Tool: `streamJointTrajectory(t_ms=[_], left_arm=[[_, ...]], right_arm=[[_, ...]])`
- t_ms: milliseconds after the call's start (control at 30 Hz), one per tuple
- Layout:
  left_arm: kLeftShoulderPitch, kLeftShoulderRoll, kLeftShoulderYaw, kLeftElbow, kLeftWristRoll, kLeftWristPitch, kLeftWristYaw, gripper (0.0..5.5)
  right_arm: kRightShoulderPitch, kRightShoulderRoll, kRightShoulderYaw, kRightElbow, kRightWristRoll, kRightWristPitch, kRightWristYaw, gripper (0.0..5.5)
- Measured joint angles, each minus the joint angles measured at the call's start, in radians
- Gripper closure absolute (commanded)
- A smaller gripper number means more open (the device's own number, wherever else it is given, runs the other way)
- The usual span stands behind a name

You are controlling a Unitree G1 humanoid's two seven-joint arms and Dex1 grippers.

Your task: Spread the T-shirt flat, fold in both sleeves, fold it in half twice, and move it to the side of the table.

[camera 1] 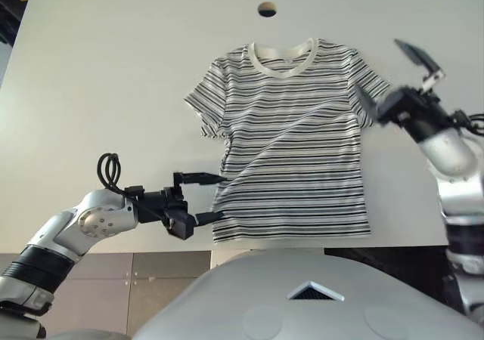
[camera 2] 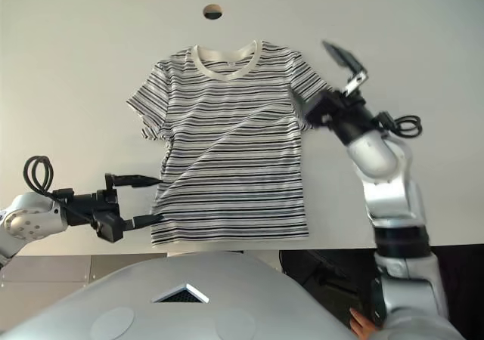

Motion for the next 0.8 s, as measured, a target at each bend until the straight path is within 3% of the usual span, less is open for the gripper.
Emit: streamJointTrajectory(t_ms=[67,167,333,500,700,800], left_arm=[[0.001,-0.038,0.024,-0.071,-0.097,0.022,0.007,0.76],[0.026,-0.043,0.044,-0.114,-0.136,0.048,-0.014,0.76],[0.002,-0.071,0.104,-0.13,-0.221,0.075,-0.048,0.76],[-0.13,-0.204,0.197,0.078,-0.222,0.114,-0.022,0.76],[-0.282,-0.243,0.31,0.379,0.087,0.109,0.179,0.76],[-0.393,-0.242,0.305,0.515,0.312,0.125,0.344,0.76]], right_arm=[[0.177,-0.111,-0.032,-0.096,0.041,-0.078,0.105,1.23],[0.311,-0.178,-0.048,-0.164,0.06,-0.112,0.193,1.23],[0.274,-0.165,0.07,-0.065,-0.041,-0.124,0.238,1.23],[0.261,-0.149,0.098,0.003,-0.07,-0.169,0.199,1.23],[0.361,-0.184,0.053,-0.027,-0.01,-0.203,0.202,1.23],[0.33,-0.157,0.058,-0.027,0.01,-0.209,0.192,1.23]])
